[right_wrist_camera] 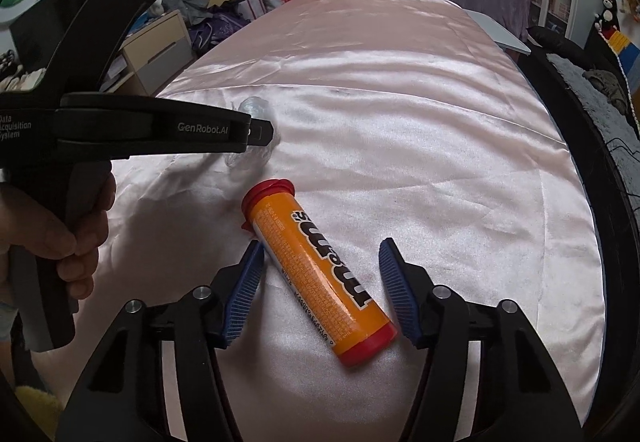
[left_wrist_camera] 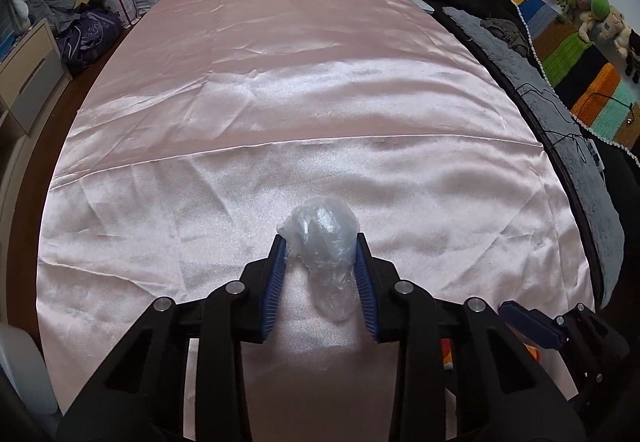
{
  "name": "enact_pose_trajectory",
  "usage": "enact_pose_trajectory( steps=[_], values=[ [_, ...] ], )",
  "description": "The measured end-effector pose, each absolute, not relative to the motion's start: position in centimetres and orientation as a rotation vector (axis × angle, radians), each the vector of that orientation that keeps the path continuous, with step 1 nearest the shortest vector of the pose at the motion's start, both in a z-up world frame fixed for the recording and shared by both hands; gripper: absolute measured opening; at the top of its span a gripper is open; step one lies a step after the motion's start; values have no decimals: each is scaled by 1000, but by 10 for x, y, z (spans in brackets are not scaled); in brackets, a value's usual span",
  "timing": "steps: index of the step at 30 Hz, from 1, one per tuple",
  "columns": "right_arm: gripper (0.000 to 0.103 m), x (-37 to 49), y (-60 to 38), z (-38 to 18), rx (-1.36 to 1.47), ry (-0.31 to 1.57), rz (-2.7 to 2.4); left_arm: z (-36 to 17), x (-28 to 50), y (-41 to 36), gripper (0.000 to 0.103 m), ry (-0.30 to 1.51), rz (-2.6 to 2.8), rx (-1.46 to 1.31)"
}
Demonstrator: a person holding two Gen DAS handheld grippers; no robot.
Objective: Collect trash
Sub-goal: 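Grasp the clear plastic bag with the left tool while the right tool grasps the orange M&M's tube, then lower both tools into the black bin and open them to drop the items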
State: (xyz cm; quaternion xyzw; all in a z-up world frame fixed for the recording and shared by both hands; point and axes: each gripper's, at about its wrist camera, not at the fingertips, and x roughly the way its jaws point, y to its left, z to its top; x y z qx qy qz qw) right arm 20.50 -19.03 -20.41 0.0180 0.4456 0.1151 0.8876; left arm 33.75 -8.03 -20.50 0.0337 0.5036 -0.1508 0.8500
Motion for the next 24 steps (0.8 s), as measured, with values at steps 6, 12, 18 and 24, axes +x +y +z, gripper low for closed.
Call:
enact_pose_trajectory(
  steps=[6,12,18,24],
  values=[
    [32,195,-175,-201,-50,952,251,-202,326,-82,20,1048,-321,128],
    [30,181,-181,-199,19,1000,282,-187,296,-62,19,1028,-284,137],
    [30,143,-189,-191,119,992,311,-165,237,-35,19,1007,-279,58],
    [30,94,-190,-173,121,962,305,-165,162,-28,19,1028,-293,29]
  ],
)
